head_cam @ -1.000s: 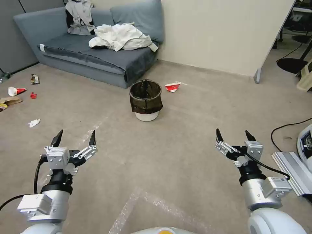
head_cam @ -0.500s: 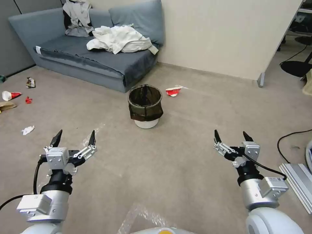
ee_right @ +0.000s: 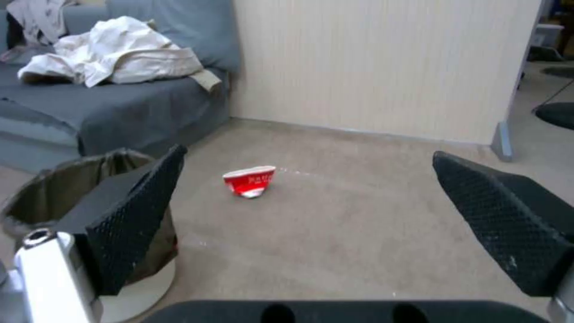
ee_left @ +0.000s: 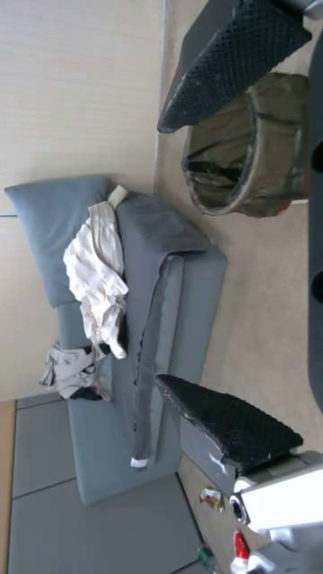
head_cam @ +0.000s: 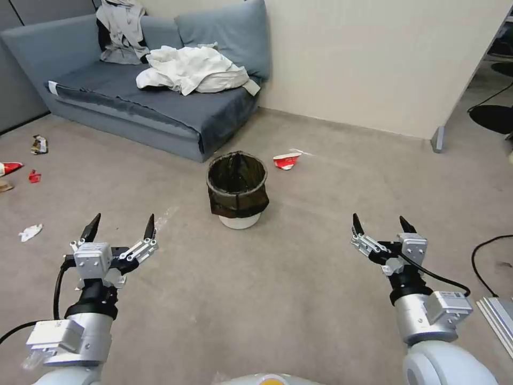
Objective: Pick up the trash can from the floor.
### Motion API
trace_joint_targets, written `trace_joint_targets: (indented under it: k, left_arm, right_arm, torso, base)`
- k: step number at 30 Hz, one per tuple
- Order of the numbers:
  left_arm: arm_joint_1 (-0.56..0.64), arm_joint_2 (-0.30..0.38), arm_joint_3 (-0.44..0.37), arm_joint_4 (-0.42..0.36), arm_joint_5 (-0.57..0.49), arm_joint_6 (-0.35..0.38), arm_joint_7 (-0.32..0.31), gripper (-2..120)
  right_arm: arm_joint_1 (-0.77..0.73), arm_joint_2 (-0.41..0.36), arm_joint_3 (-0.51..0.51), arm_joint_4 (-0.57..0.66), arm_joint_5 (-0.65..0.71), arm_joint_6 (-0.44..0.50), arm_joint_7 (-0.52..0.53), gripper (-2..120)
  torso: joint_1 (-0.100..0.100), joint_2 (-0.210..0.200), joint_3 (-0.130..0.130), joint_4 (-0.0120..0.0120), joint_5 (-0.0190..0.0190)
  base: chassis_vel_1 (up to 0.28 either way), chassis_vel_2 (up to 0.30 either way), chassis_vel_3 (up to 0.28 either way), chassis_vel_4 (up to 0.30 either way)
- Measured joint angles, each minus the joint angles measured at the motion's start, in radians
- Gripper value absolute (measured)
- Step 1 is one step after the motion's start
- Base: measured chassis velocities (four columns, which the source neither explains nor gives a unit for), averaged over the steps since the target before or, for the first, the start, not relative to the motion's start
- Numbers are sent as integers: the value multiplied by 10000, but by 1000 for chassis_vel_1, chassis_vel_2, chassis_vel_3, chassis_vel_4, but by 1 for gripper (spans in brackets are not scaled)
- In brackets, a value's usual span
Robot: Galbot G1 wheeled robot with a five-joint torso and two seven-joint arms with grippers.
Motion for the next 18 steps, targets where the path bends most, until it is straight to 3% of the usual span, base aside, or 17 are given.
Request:
trace_joint_targets:
  k: [18]
  left_arm:
    - [-31,4,-32,37,-25,-7,-9,100]
  right_arm:
    - [7,15,-6,-28,-8,-6,7,100]
  torso:
    - [0,0,0,-1,3]
  base:
    - [-164,163,161,-161]
